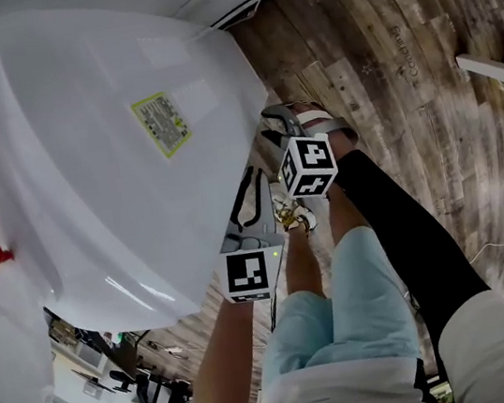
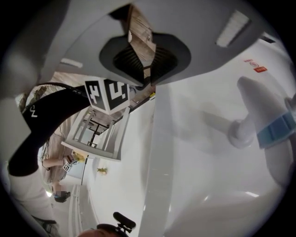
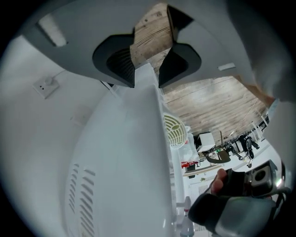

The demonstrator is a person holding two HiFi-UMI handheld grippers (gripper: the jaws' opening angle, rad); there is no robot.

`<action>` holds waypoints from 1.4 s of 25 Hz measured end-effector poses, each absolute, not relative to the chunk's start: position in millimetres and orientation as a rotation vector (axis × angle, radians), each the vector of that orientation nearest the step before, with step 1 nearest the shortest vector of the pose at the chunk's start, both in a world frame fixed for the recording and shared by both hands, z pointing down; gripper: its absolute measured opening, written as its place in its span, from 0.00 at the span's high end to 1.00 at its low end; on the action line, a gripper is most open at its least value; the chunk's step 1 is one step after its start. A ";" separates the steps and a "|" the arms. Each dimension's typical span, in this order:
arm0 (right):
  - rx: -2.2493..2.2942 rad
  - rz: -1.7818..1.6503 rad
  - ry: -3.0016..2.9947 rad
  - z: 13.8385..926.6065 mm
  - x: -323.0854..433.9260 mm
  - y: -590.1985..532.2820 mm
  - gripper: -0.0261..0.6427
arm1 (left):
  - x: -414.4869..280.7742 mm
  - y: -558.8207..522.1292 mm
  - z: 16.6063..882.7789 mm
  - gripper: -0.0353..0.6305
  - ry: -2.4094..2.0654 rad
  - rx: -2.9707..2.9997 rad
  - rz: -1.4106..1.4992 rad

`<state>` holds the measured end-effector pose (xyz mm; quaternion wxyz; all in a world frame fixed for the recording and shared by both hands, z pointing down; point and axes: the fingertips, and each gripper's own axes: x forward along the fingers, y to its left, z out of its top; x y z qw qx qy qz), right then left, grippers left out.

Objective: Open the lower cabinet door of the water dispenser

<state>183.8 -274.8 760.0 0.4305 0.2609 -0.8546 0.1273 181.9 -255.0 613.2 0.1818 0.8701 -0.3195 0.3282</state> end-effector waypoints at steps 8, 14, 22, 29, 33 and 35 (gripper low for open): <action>0.583 0.300 -2.106 792.5 174.8 -276.1 0.74 | 174.7 -257.4 621.9 0.86 -0.954 2.432 0.925; 0.568 0.273 -2.094 801.5 173.3 -280.9 0.74 | 167.5 -259.3 625.1 0.86 -0.979 2.427 0.918; 0.523 0.215 -2.075 809.1 166.1 -285.6 0.73 | 162.5 -250.3 632.4 0.86 -0.978 2.334 0.834; 0.487 0.209 -2.077 808.5 163.7 -284.1 0.72 | 154.8 -248.8 641.7 0.86 -0.988 2.364 0.859; 0.506 0.216 -2.066 809.5 163.7 -282.8 0.72 | 158.0 -246.8 641.7 0.86 -0.978 2.382 0.855; 0.514 0.212 -2.060 810.1 164.0 -282.9 0.72 | 156.2 -246.5 643.2 0.86 -0.982 2.372 0.853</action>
